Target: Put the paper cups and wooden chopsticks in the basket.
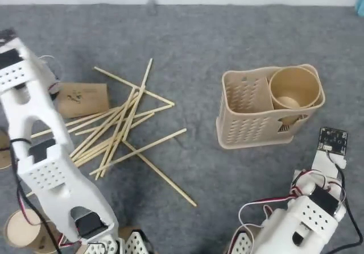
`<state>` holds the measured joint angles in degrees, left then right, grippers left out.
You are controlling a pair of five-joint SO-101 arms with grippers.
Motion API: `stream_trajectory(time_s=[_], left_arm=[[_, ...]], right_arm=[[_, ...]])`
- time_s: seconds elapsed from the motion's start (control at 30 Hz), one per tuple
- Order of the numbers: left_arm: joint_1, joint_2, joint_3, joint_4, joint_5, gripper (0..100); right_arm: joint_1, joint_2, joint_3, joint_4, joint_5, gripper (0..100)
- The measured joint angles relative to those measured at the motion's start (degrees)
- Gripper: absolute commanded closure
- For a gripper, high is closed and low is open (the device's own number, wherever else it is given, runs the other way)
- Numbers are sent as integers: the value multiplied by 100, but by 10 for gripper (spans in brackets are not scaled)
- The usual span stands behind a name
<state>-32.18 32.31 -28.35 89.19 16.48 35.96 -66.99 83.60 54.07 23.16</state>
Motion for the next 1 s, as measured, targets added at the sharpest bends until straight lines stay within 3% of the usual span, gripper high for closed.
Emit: stream_trajectory(time_s=[0.37, 0.63, 1.0], left_arm=[[914, 0, -9, 290, 580, 990], [1723, 0, -782, 703, 905, 990], [2646, 9, -1134, 141, 1292, 990]], right_arm=[[0, 0, 0, 0, 0, 991], [0, 0, 0, 0, 0, 991], [0, 0, 0, 0, 0, 991]])
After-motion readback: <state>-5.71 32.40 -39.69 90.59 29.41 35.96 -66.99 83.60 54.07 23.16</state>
